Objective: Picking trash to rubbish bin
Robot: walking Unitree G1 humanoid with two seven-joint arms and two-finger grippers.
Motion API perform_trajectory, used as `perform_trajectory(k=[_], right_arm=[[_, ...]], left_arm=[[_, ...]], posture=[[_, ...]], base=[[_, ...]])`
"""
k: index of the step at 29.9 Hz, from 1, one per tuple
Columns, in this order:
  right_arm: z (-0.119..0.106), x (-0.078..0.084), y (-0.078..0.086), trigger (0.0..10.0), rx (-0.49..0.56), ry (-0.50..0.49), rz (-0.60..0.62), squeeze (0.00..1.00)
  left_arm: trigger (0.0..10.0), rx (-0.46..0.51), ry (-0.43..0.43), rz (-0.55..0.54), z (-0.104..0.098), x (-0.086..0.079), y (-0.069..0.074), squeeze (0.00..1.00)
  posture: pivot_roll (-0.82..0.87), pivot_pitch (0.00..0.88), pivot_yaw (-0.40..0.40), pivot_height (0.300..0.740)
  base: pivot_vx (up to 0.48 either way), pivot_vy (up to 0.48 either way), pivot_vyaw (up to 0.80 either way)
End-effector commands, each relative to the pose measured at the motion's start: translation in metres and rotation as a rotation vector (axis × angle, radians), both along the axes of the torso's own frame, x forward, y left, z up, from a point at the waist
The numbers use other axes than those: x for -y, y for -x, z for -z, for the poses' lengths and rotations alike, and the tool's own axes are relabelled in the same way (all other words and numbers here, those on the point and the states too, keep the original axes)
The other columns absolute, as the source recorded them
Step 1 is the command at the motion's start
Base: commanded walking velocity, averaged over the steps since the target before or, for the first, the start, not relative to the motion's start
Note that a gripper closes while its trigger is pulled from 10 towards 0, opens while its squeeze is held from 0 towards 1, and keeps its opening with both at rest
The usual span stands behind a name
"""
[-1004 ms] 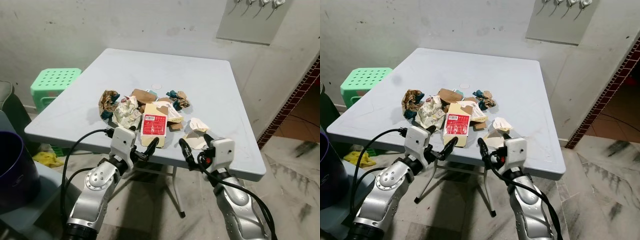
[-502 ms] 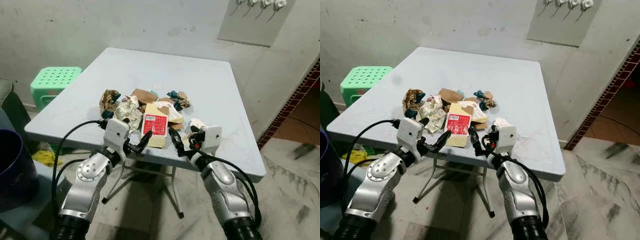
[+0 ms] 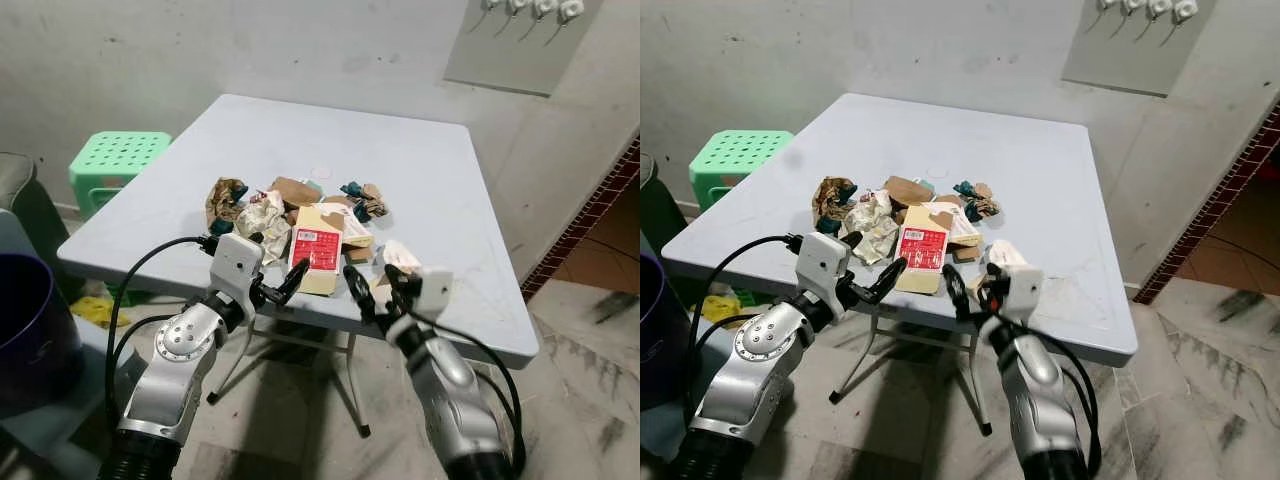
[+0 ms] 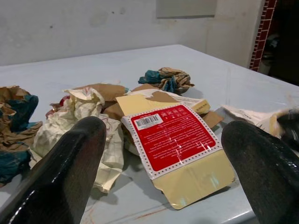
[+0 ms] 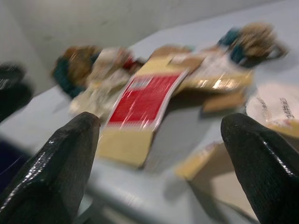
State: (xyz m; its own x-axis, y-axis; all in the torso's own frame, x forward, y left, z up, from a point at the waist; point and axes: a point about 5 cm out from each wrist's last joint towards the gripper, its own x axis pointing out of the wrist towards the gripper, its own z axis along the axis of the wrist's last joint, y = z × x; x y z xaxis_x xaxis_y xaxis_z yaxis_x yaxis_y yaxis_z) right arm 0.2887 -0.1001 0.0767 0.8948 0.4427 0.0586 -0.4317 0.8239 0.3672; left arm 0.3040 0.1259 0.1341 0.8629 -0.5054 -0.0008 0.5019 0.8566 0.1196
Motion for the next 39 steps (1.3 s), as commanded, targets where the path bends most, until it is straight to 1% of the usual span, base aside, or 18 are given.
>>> perform_trajectory(k=[1, 3, 9, 13, 22, 24, 25, 26, 29, 30, 31, 32, 39], right_arm=[[-0.006, -0.004, 0.000, 10.0, 0.024, -0.007, -0.032, 0.00], [-0.003, -0.004, 0.001, 10.0, 0.017, 0.013, -0.032, 0.00], [-0.003, -0.003, 0.003, 10.0, 0.033, 0.009, -0.026, 0.00], [-0.006, 0.000, 0.002, 10.0, 0.043, -0.024, -0.010, 0.00], [-0.021, 0.010, 0.003, 10.0, 0.041, -0.254, 0.021, 0.00], [-0.021, 0.010, 0.004, 10.0, 0.037, -0.241, 0.009, 0.00], [-0.019, 0.009, 0.006, 10.0, 0.023, -0.200, -0.018, 0.00], [-0.016, 0.008, 0.008, 10.0, 0.003, -0.187, -0.030, 0.00], [-0.010, 0.006, 0.012, 10.0, -0.040, -0.179, -0.051, 0.00], [-0.010, 0.006, 0.012, 10.0, -0.040, -0.179, -0.051, 0.00], [-0.005, 0.003, 0.013, 10.0, -0.071, -0.162, -0.059, 0.00], [-0.004, 0.003, 0.014, 10.0, -0.080, -0.154, -0.060, 0.00], [0.001, -0.005, 0.012, 10.0, -0.134, -0.147, -0.073, 0.00]], left_arm=[[10.0, 0.016, 0.000, 0.018, -0.005, 0.004, 0.000, 0.00], [10.0, 0.018, 0.000, 0.017, -0.006, 0.004, -0.001, 0.00], [10.0, 0.022, 0.002, 0.012, -0.007, 0.004, -0.003, 0.00], [10.0, 0.022, 0.003, 0.012, -0.007, 0.004, -0.002, 0.00], [10.0, 0.016, 0.006, 0.007, -0.004, 0.005, -0.001, 0.00], [10.0, 0.016, 0.006, 0.009, -0.004, 0.005, -0.001, 0.00], [10.0, 0.017, 0.008, 0.010, -0.005, 0.006, -0.002, 0.00], [10.0, 0.017, 0.009, 0.011, -0.005, 0.007, -0.002, 0.00], [10.0, 0.019, 0.009, 0.011, -0.005, 0.007, -0.002, 0.00], [10.0, 0.019, 0.009, 0.011, -0.005, 0.007, -0.002, 0.00], [10.0, 0.020, 0.010, 0.010, -0.005, 0.007, -0.003, 0.00], [10.0, 0.021, 0.011, 0.010, -0.005, 0.007, -0.004, 0.00], [10.0, 0.027, 0.008, 0.006, -0.006, 0.006, -0.004, 0.00]], posture=[[0.02, 0.000, -0.076, 0.740], [0.02, 0.000, -0.076, 0.740], [0.01, 0.000, -0.075, 0.740], [0.01, 0.000, -0.077, 0.740], [0.01, 0.000, -0.082, 0.740], [0.01, 0.000, -0.083, 0.740], [0.01, 0.000, -0.085, 0.740], [0.01, 0.000, -0.085, 0.740], [0.01, 0.000, -0.089, 0.740], [0.01, 0.000, -0.089, 0.740], [0.00, 0.000, -0.090, 0.740], [0.00, 0.000, -0.090, 0.740], [0.01, 0.000, -0.092, 0.740]], base=[[0.000, 0.000, 0.00], [0.000, 0.000, 0.00], [0.000, 0.000, 0.00], [0.000, 0.000, 0.00], [0.000, 0.000, 0.00], [0.000, 0.000, 0.00], [0.000, 0.000, 0.00], [0.000, 0.000, 0.00], [0.000, 0.000, 0.00], [0.000, 0.000, 0.00], [0.000, 0.000, 0.00], [0.000, 0.000, 0.00], [0.000, 0.000, 0.00]])
